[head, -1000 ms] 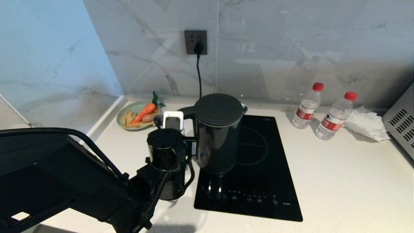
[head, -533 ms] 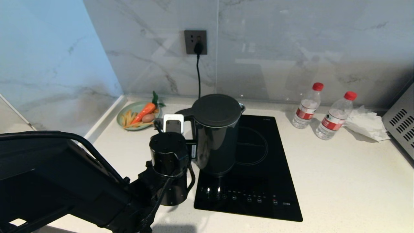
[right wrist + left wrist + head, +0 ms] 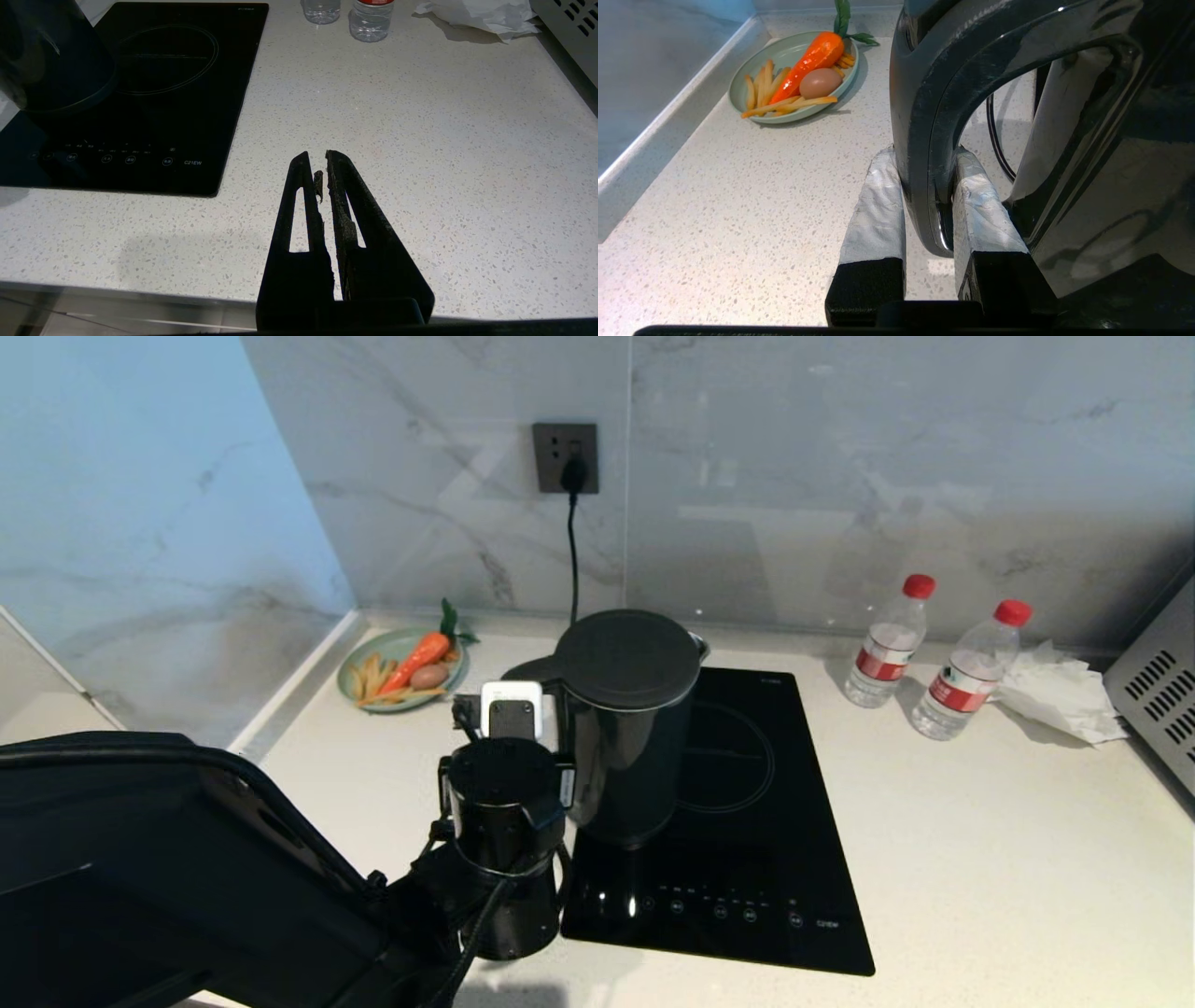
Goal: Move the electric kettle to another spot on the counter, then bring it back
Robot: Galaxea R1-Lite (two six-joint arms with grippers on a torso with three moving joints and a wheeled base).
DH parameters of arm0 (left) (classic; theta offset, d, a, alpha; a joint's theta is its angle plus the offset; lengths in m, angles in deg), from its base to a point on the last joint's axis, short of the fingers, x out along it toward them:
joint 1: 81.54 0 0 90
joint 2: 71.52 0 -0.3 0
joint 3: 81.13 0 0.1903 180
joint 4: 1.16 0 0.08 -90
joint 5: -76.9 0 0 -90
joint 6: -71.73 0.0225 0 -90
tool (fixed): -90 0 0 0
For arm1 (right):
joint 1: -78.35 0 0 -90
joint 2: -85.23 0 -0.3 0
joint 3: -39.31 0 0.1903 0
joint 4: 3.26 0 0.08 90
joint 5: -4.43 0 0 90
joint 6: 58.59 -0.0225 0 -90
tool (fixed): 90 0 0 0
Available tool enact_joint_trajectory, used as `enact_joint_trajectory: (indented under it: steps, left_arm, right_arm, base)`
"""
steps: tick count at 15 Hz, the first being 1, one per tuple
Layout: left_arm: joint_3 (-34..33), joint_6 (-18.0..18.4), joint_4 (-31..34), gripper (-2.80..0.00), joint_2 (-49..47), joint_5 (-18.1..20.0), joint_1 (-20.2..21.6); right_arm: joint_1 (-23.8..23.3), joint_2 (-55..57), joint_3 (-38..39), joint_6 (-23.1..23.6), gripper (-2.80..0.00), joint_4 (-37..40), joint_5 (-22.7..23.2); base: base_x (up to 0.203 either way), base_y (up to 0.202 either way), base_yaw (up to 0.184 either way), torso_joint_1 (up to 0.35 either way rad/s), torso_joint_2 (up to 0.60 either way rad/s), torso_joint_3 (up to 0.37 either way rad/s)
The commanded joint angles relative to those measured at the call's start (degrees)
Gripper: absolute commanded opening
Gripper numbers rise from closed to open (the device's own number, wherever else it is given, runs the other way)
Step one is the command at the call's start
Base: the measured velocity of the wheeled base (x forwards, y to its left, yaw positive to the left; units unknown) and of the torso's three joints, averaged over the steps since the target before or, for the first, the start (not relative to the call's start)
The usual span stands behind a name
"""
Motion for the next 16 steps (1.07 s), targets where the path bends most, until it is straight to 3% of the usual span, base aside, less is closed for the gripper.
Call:
enact_joint_trajectory:
  steps: [1, 5, 16]
  left_arm:
    - [0.02, 0.02, -0.3, -2.8, -0.34, -0.85, -1.44]
    - [0.29, 0.11, -0.28, -2.8, -1.85, -2.4, -3.91]
    - [2.56, 1.4, 0.16, -2.8, -2.29, -2.83, -3.88]
  right_arm:
    - [-0.04, 0.0, 0.01, 0.0, -2.8, -0.04, 0.01]
    - [-0.04, 0.0, -0.01, 0.0, -2.8, -0.04, 0.01]
    - [-0.04, 0.0, 0.05, 0.0, -2.8, -0.04, 0.05]
  base:
    - [0.0, 0.0, 0.0, 0.0, 0.0, 0.0]
    - [0.0, 0.0, 0.0, 0.0, 0.0, 0.0]
    - [0.0, 0.0, 0.0, 0.0, 0.0, 0.0]
